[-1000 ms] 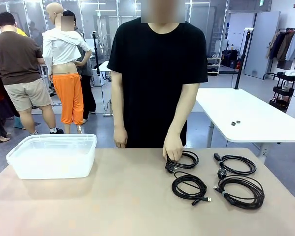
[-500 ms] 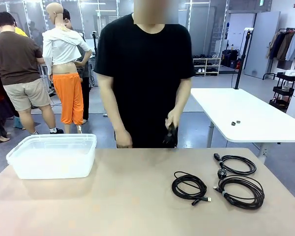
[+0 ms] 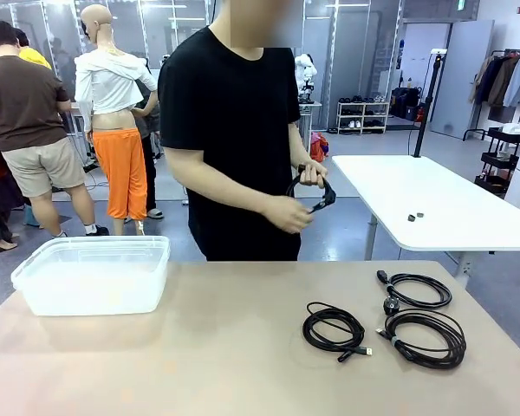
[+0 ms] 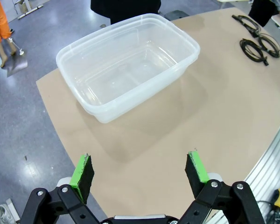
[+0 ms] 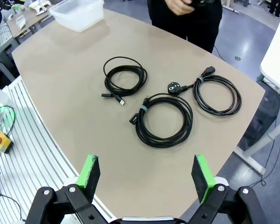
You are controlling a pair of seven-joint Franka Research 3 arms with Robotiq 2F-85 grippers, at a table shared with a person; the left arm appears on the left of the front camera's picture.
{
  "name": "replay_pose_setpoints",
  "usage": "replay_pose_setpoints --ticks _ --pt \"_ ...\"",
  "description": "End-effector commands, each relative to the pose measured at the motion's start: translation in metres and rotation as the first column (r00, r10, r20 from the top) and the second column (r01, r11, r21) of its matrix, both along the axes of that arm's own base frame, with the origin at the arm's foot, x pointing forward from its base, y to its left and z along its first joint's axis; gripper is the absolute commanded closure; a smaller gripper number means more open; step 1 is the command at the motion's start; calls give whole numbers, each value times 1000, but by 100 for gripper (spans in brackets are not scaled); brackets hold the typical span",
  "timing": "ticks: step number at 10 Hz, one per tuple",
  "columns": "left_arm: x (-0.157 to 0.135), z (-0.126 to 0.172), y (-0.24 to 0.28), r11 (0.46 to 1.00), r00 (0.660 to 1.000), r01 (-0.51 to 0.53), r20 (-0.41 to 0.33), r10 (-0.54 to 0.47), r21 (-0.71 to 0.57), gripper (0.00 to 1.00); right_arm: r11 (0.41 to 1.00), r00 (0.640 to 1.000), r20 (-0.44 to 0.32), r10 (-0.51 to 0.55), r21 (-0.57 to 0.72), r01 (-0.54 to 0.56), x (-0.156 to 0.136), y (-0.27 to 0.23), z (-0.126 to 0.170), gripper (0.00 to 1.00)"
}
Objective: Organize and store the cables.
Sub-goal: Place the Power Cable into the Organizing box.
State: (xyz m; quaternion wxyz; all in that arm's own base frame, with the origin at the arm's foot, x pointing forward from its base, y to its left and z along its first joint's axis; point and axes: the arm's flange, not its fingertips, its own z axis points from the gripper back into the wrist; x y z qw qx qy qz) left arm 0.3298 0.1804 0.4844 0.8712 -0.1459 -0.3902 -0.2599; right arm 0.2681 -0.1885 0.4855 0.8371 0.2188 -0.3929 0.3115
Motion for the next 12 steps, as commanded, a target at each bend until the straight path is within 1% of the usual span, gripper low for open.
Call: replay_pose_setpoints --ticks 1,7,8,9,11,12 --pt "0 -1 2 1000 1000 21 8 -21 -4 0 1000 1000 12 15 -2 -15 0 -2 1 0" --pt "0 -1 2 1000 1000 21 8 -21 -4 0 1000 1000 12 15 -2 -15 0 -2 1 0" --pt "0 -1 2 1000 1000 21 8 -21 -4 0 1000 1000 -3 2 0 -2 -1 -1 -1 0" --pt "0 -1 2 1000 1000 21 8 -21 -4 0 1000 1000 -19 -24 -16 23 4 2 6 0" --pt "0 -1 2 1000 1000 21 8 -21 -4 0 999 999 -29 -14 -46 12 12 8 14 0" --pt "0 -1 2 1000 1000 21 8 -21 -4 0 999 999 -35 -18 -40 16 15 9 15 0"
